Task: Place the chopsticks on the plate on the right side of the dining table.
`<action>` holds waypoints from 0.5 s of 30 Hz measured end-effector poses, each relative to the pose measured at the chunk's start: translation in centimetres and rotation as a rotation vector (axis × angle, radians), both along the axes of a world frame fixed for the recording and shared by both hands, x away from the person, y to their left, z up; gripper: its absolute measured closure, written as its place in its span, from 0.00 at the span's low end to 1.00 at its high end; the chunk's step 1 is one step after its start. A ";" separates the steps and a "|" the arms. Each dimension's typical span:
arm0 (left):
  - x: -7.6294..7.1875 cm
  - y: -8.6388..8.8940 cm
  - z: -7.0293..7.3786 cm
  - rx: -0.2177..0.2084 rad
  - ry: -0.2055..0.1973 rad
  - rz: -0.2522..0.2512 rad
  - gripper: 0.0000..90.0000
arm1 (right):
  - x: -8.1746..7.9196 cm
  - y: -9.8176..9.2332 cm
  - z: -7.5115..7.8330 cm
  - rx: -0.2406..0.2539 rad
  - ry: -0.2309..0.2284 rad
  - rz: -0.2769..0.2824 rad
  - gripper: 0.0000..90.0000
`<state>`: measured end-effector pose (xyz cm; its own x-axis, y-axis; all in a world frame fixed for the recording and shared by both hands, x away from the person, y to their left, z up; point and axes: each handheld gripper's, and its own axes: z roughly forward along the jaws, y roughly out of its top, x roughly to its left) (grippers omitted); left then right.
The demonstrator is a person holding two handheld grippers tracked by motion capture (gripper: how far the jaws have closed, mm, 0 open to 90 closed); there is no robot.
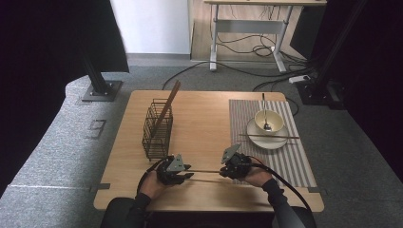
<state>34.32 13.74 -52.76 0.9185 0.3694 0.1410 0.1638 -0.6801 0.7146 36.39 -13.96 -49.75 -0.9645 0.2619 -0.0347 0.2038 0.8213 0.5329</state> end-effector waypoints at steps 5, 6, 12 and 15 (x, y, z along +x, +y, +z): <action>0.1 0.1 0.1 -0.015 -0.011 0.038 0.60 | -0.2 0.0 0.3 0.025 0.021 0.034 0.93; 0.1 0.1 0.1 -0.021 -0.014 0.050 0.57 | -0.3 0.0 0.3 0.026 0.019 0.037 0.93; 0.3 0.4 0.3 -0.070 -0.023 0.111 0.35 | -0.1 -0.4 0.6 0.025 -0.002 0.009 0.93; 0.4 0.5 0.4 -0.094 -0.018 0.131 0.25 | 0.0 -0.7 0.6 0.022 -0.006 -0.011 0.93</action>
<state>34.75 14.21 -52.36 0.8594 0.4979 0.1161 0.2329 -0.5835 0.7780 36.42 -14.69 -49.14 -0.9613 0.2733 -0.0347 0.2094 0.8069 0.5523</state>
